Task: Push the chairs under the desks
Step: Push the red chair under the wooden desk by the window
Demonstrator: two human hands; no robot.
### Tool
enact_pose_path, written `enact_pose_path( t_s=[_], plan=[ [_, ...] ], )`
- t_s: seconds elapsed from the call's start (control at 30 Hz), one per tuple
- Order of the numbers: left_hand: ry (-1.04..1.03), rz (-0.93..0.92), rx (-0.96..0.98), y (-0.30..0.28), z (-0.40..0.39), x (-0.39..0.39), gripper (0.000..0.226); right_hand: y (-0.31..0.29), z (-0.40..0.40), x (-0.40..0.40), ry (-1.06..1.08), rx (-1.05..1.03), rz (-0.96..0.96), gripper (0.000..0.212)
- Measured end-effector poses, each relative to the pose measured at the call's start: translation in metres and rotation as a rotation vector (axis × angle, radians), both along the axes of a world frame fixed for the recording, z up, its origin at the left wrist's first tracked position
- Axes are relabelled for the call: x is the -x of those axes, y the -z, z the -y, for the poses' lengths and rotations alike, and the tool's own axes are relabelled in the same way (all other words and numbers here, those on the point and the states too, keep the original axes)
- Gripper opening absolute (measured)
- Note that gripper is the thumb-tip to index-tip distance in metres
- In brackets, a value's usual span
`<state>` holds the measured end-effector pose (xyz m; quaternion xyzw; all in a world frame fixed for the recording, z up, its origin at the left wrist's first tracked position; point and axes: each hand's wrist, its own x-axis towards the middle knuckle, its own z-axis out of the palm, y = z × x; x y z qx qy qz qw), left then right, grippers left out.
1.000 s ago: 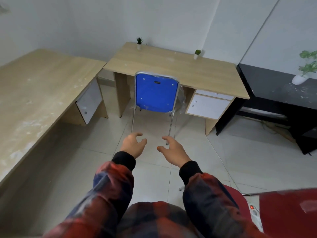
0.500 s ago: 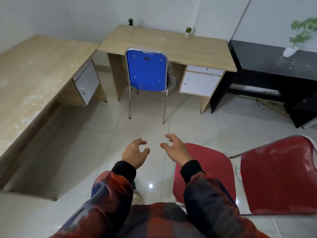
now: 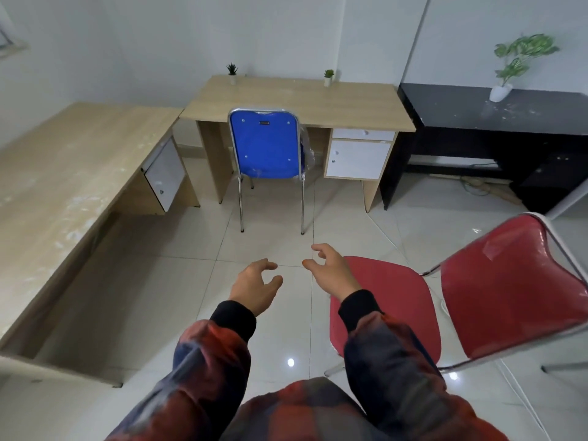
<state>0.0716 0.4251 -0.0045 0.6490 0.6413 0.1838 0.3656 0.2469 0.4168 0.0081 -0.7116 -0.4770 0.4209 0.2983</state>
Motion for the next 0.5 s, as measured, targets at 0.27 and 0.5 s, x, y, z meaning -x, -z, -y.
enact_pose_path(
  t_s=[0.27,0.5],
  plan=[
    [0.008,0.052,0.067,0.007,0.077,0.037,0.036,0.007,0.083,0.043,0.007,0.061,-0.026,0.051],
    [0.08,0.111,0.104,0.023,0.136,0.031,0.036,0.015,0.174,0.042,0.083,0.109,0.004,0.05]
  ],
)
